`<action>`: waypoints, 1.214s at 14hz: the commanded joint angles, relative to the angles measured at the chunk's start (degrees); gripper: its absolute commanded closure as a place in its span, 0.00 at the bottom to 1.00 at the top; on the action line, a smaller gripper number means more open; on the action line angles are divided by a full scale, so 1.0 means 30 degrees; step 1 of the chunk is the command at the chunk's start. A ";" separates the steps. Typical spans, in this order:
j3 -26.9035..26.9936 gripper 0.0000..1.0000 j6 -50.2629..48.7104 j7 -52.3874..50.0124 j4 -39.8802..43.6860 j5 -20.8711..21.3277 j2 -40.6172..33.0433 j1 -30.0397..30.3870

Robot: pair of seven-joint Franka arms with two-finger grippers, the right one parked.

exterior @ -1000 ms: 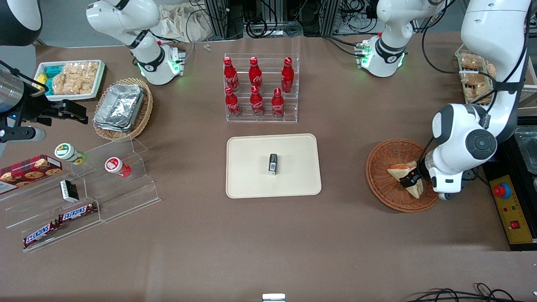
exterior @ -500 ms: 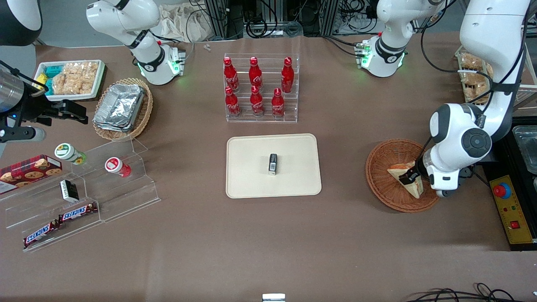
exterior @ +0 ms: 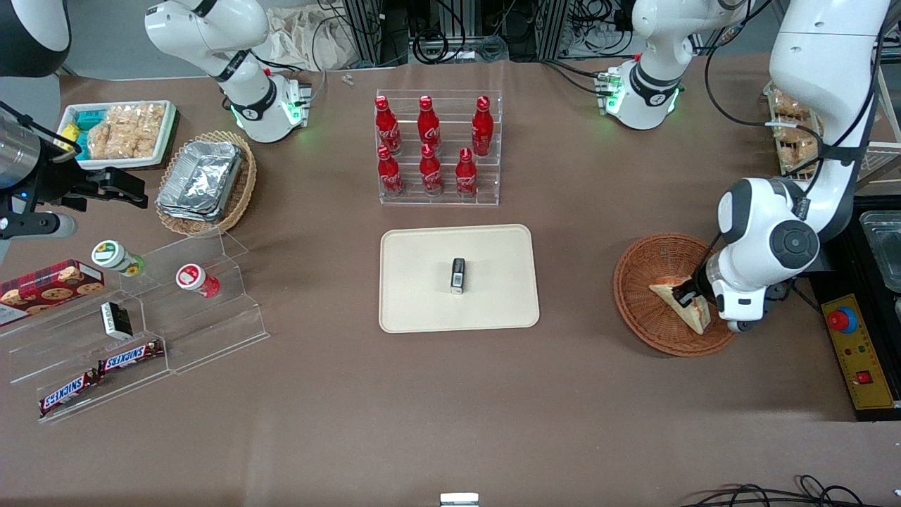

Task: Place sandwich from basket to tray
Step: 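Lift the sandwich out of the basket with the left gripper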

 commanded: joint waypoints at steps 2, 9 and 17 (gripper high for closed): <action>-0.0086 1.00 -0.4077 0.0656 0.3216 0.0457 -0.0355 -0.0147; -0.2712 0.94 -1.4347 0.7049 1.3065 0.0223 -0.0387 -0.0470; -0.7557 0.99 -1.3334 0.6236 1.3456 0.2730 0.2332 -0.3422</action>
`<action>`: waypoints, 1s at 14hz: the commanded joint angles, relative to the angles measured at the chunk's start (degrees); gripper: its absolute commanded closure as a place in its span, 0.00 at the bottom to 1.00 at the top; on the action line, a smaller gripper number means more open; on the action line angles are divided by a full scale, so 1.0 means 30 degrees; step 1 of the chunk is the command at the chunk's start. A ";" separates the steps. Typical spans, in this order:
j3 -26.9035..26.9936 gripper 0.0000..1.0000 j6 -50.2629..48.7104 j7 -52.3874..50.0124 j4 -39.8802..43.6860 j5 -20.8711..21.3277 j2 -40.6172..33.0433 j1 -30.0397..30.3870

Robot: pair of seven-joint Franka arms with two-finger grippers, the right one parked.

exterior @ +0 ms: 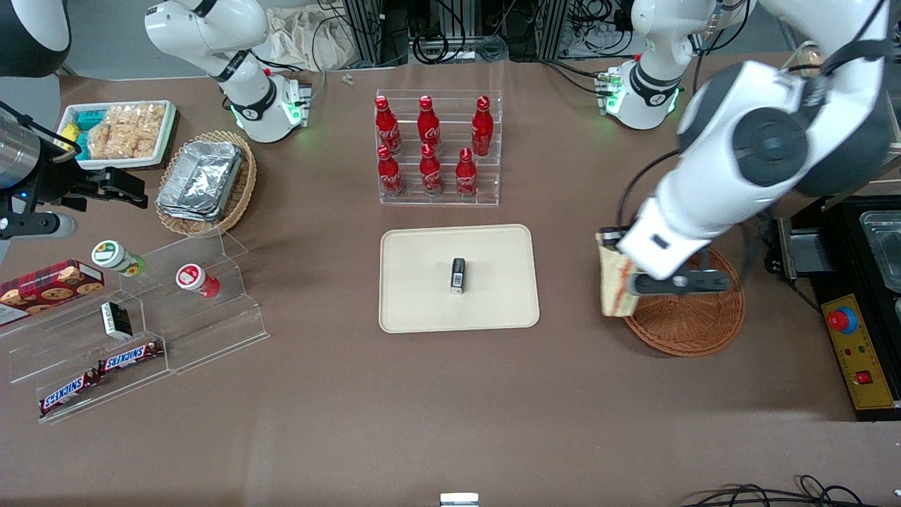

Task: Place sandwich from basket to tray
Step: 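Carry the sandwich over the cream tray and lower it beside the black box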

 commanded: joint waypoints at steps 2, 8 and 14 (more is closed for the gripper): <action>-0.0077 0.99 0.2182 -0.2318 -0.0037 0.2078 0.2780 -0.2072; -0.0077 0.99 0.9244 -0.5164 -0.3348 0.2253 0.5475 -0.2660; -0.0018 0.95 0.9340 -0.7103 -0.4461 0.2401 0.6447 -0.3483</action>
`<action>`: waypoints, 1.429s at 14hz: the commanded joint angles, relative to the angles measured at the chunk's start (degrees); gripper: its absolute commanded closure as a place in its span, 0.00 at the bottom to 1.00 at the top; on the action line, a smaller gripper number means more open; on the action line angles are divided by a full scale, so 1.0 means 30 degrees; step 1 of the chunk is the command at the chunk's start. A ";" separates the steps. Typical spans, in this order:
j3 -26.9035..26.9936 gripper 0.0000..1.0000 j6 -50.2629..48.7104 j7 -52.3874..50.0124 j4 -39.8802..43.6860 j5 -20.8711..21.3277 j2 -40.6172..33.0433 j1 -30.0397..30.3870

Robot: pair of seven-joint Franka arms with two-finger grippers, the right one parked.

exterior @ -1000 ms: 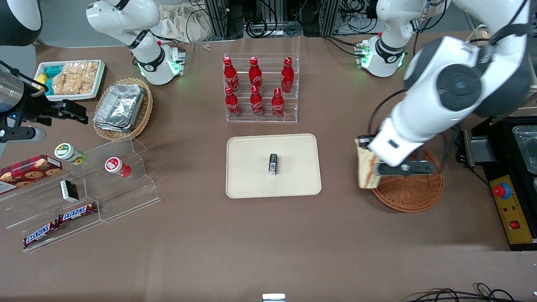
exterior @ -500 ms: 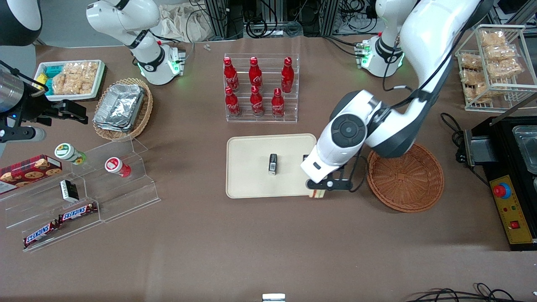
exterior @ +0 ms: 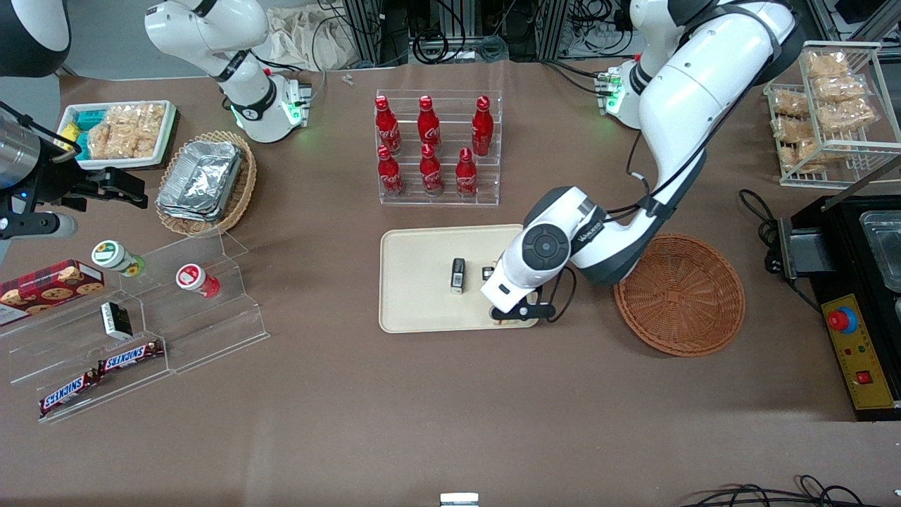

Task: Place sandwich from basket to tray
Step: 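Open the left gripper and raise it back toward the basket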

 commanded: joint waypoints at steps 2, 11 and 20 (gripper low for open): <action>0.0158 0.75 0.0079 -0.0822 -0.1057 0.0450 -0.0300 -0.0002; 0.0306 0.00 -0.3109 -0.0559 -0.0326 0.0421 -0.5035 0.0668; 0.0188 0.00 -0.7567 0.8245 -0.1552 -0.5226 -1.3006 0.8336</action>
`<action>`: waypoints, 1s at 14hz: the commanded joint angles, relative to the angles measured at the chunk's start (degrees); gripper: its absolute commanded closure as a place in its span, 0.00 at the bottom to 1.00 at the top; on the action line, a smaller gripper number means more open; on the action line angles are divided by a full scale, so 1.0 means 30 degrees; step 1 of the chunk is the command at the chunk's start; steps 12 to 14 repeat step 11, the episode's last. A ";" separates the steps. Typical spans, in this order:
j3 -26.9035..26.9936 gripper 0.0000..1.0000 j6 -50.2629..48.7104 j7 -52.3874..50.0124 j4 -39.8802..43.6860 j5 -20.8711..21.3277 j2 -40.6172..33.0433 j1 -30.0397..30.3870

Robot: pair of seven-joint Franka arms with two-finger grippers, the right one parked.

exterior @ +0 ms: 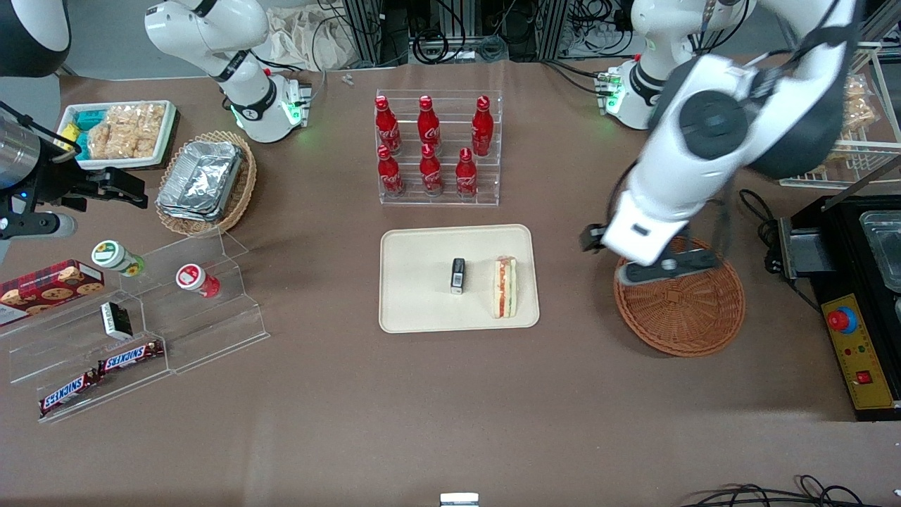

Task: Place sandwich from basket to tray
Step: 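Open the left gripper and raise it back toward the basket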

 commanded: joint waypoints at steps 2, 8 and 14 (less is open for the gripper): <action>-0.0070 0.00 -0.0336 0.4766 -0.2461 -0.1864 -0.3404 0.3729; 0.0136 0.00 -0.0776 0.8202 -0.2356 -0.1836 -0.3156 0.6307; 0.0339 0.00 -0.0776 0.8261 -0.1089 -0.1542 -0.1594 0.6810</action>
